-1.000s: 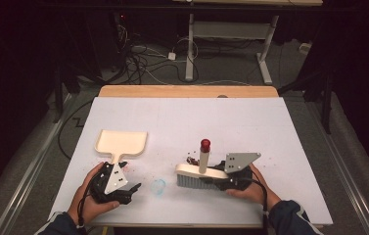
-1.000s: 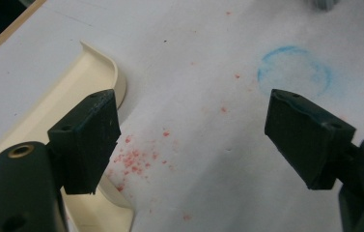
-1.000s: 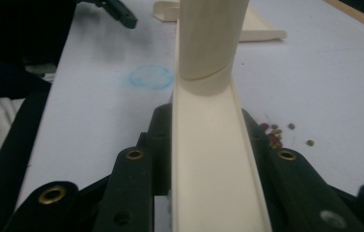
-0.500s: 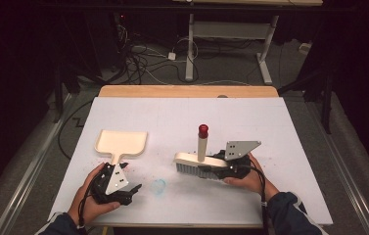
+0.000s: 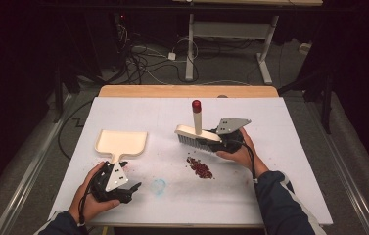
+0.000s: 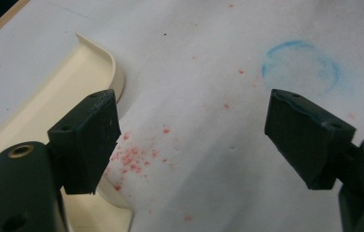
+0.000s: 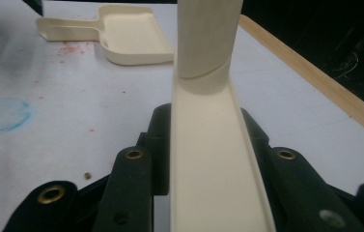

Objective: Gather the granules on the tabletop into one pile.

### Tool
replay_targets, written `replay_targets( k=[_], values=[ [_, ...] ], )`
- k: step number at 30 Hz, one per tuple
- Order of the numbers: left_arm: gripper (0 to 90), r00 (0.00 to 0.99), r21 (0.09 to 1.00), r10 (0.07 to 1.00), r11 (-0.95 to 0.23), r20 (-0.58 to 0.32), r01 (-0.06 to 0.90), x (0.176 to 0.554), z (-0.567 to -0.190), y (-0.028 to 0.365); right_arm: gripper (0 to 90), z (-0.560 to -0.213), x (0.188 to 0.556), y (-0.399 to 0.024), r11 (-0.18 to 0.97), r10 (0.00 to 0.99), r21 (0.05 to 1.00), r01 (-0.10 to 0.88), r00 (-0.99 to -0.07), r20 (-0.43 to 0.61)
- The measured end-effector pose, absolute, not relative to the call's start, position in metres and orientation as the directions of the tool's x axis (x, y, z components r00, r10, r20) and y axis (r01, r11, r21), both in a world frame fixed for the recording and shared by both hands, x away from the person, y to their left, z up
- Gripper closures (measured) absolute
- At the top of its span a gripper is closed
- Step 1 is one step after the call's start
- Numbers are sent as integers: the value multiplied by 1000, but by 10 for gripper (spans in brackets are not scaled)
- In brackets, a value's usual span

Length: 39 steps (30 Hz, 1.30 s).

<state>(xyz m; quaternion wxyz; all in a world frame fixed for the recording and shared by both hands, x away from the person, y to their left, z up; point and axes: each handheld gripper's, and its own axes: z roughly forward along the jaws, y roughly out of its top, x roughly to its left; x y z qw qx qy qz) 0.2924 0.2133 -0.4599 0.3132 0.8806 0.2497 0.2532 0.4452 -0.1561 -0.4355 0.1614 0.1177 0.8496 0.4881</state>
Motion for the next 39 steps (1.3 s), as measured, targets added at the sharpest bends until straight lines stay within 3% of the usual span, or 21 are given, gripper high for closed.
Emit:
replay_targets(
  k=[11, 23, 29, 39],
  values=[
    [191, 749, 677, 596, -681, 290, 280, 289, -460, 215, 671, -453, 442, -158, 489, 267, 870, 57, -960, -87],
    [191, 753, 672, 588, -688, 295, 274, 290, -460, 213, 664, -451, 412, -170, 532, 167, 847, -14, -978, -121],
    [191, 753, 674, 587, -688, 299, 269, 289, -459, 214, 672, -447, 405, -178, 528, 186, 849, -15, -974, -132],
    [191, 746, 679, 590, -686, 308, 263, 288, -457, 215, 675, -433, 402, -188, 505, 305, 863, 3, -936, -175]
  ],
)
